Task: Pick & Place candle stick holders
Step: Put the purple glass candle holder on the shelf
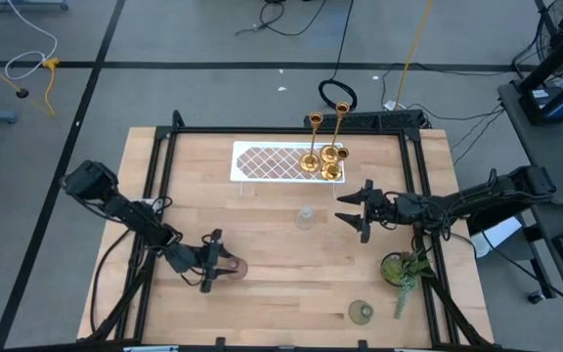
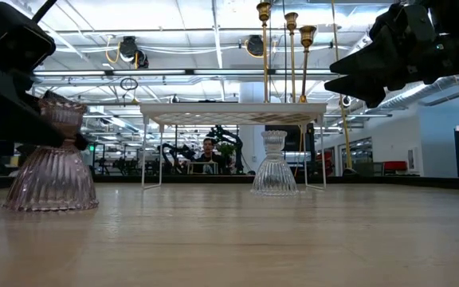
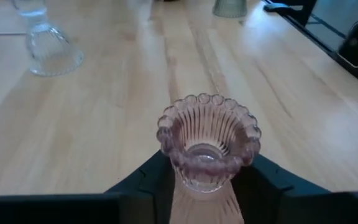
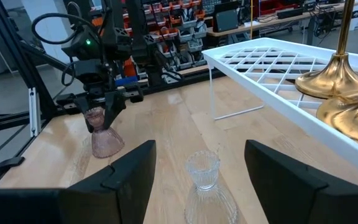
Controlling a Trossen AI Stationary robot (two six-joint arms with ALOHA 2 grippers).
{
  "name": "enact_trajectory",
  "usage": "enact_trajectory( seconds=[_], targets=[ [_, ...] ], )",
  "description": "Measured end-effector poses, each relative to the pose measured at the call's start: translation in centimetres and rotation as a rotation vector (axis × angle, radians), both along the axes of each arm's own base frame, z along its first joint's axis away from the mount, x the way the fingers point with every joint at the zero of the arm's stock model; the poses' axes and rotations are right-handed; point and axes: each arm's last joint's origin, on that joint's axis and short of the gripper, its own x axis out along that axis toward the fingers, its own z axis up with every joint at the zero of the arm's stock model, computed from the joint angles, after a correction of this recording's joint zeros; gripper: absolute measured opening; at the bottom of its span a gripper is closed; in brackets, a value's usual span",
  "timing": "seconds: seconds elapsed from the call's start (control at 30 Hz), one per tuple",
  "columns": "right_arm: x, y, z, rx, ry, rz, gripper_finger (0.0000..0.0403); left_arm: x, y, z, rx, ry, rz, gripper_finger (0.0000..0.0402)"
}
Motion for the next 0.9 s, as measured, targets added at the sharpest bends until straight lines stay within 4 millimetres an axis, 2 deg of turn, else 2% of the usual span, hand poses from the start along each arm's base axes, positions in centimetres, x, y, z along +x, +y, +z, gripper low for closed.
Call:
enact_trajectory(
  seconds=[0.07, 0.27, 0.37, 0.47, 0.7, 0.9],
  targets=[
    [0.0, 0.0, 0.0, 0.0, 0.0, 0.0, 0.0238, 0.1, 0.1, 0.1, 0.008, -0.016, 0.018, 0.0127],
    [0.0, 0.0, 0.0, 0.0, 0.0, 0.0, 0.0238, 0.9, 1.2, 0.4, 0.022, -0.061, 0.123, 0.0129],
    [0.0, 0.0, 0.0, 0.0, 0.0, 0.0, 0.0238, 1.5, 1.8, 1.2, 0.04, -0.139, 0.144, 0.0144],
    [0.0, 0.0, 0.0, 0.0, 0.0, 0.0, 0.0238, 2.2, 2.5, 2.4, 0.078, -0.246, 0.161, 0.0148],
    [0.0, 0.0, -0.1, -0.001, 0.007, 0.0, 0.0238, 3.4, 5.0, 5.1, 0.148, -0.434, 0.275, 0.0127],
    [0.0, 0.0, -0.1, -0.002, 0.011, 0.0, 0.0238, 3.9, 8.0, 8.6, 0.194, -0.556, 0.419, 0.0146]
  ],
)
